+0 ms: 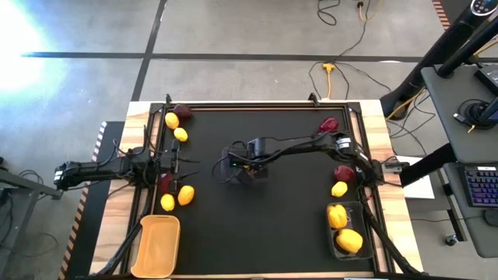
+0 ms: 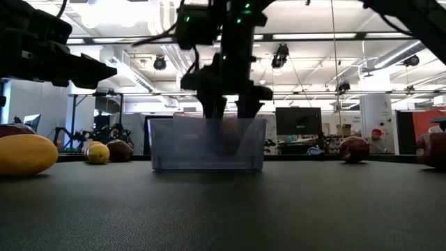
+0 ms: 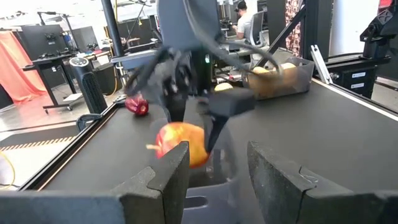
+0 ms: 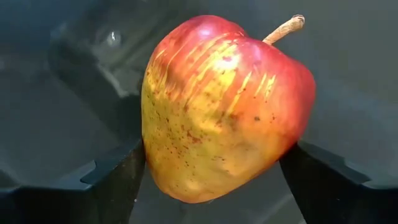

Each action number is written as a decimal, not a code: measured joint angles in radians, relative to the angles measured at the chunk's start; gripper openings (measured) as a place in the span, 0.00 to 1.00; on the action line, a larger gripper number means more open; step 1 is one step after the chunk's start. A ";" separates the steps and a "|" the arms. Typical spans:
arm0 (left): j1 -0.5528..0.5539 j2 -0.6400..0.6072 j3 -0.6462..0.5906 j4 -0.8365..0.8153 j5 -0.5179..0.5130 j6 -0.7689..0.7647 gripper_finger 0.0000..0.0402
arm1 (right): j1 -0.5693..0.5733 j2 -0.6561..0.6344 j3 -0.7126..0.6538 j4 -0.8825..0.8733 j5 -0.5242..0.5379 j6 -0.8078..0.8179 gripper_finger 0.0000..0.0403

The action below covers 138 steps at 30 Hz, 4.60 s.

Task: Sort produce into baskets
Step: Put the red apple into the top black bin

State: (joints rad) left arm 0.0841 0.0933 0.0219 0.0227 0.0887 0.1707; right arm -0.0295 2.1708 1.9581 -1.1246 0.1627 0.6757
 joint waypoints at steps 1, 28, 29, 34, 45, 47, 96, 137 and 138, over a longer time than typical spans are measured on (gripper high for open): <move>0.000 0.000 0.000 0.000 0.000 0.000 0.36 | -0.004 0.017 0.011 -0.011 -0.011 -0.013 0.85; 0.000 0.000 0.000 0.000 0.000 0.000 0.36 | -0.057 0.006 0.051 -0.331 -0.032 0.100 0.91; 0.000 0.000 0.000 0.000 0.000 0.000 0.36 | -0.061 -0.001 0.051 -0.336 -0.034 0.100 0.91; 0.000 0.000 0.000 0.000 0.000 0.000 0.36 | -0.067 -0.083 0.051 -0.334 -0.046 0.087 0.92; 0.000 0.000 0.000 0.000 0.000 0.000 0.36 | -0.264 -0.395 -0.209 -0.359 0.118 0.185 0.92; 0.000 0.000 0.000 0.000 0.000 0.000 0.36 | -0.325 -0.473 -0.317 -0.345 0.153 0.252 0.92; 0.000 0.000 0.000 0.000 0.000 0.000 0.36 | -0.615 -0.665 -0.829 0.436 -0.012 0.395 0.71; 0.000 0.000 0.000 0.000 0.000 0.000 0.36 | -0.069 -0.132 -0.260 0.404 0.128 0.244 0.88; 0.000 0.000 0.000 0.000 0.000 0.000 0.36 | -0.069 -0.132 -0.261 0.404 0.130 0.234 0.89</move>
State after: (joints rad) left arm 0.0841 0.0929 0.0216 0.0227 0.0891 0.1707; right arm -0.0990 2.0388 1.6972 -0.7202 0.2924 0.9093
